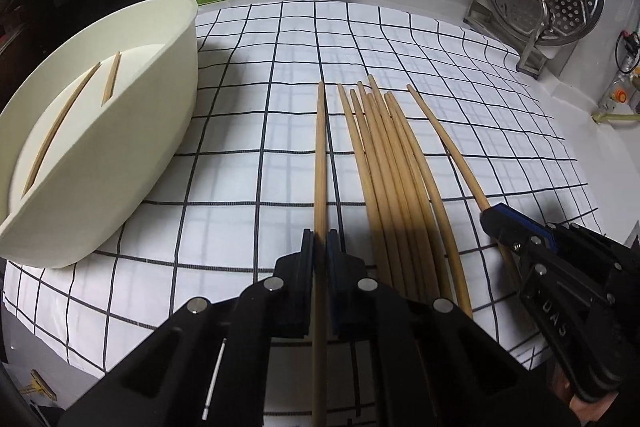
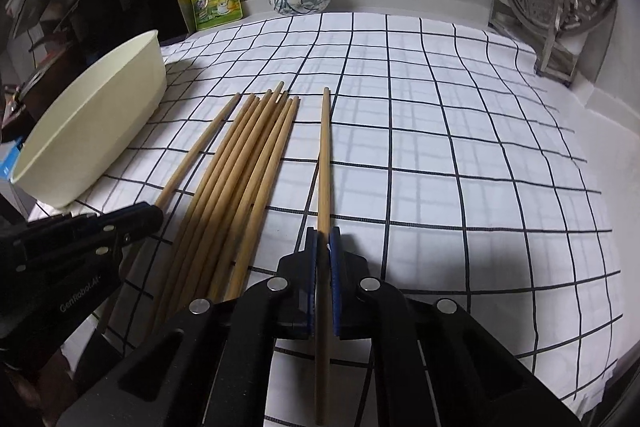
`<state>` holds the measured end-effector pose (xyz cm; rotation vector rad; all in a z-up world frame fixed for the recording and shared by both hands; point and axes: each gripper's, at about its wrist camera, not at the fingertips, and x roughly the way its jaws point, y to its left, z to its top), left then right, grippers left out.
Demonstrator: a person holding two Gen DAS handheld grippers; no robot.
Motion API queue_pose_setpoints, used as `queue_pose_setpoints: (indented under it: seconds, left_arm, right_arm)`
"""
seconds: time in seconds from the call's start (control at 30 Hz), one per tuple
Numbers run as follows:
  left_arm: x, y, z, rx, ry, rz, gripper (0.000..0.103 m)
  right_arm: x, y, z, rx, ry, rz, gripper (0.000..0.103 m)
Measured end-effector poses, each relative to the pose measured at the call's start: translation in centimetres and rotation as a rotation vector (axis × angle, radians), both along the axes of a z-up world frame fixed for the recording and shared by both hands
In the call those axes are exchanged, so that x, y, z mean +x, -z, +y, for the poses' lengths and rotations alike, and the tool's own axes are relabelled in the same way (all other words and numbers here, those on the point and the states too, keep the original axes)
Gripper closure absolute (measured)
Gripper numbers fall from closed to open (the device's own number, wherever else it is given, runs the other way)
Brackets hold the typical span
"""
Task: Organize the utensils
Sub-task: 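Carry both chopsticks into the white basin and open both tools to release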
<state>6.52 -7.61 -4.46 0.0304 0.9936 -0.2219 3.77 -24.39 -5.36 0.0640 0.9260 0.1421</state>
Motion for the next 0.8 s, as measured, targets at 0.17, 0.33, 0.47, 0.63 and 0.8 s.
queue_pose_setpoints:
  seconds: [0.17,0.33,0.47,0.63,0.8]
  left_arm:
    - [-0.9,-2.2,0.8,-0.037,0.015,-0.043,0.096]
    - [-1.1,-5.7,2.9,-0.085,0.014,-0.111,0.096]
    - [-0.8,-8.3,6.8,-0.095,-0.040,-0.181,0.096]
    - [0.3,-9.9,13.4,-0.077,-0.165,-0.238,0.096]
    - [1.9,-10.0,19.3,-0.057,-0.270,-0.248,0.096]
  right_arm:
    - [-0.9,-2.2,-0.3,0.063,0.036,-0.043,0.097]
    - [-1.0,-5.5,1.3,0.126,0.017,-0.111,0.097]
    - [0.1,-8.0,4.3,0.154,-0.038,-0.158,0.097]
    - [2.7,-9.5,10.1,0.161,-0.133,-0.178,0.097]
    - [5.9,-9.8,16.6,0.185,-0.232,-0.152,0.097]
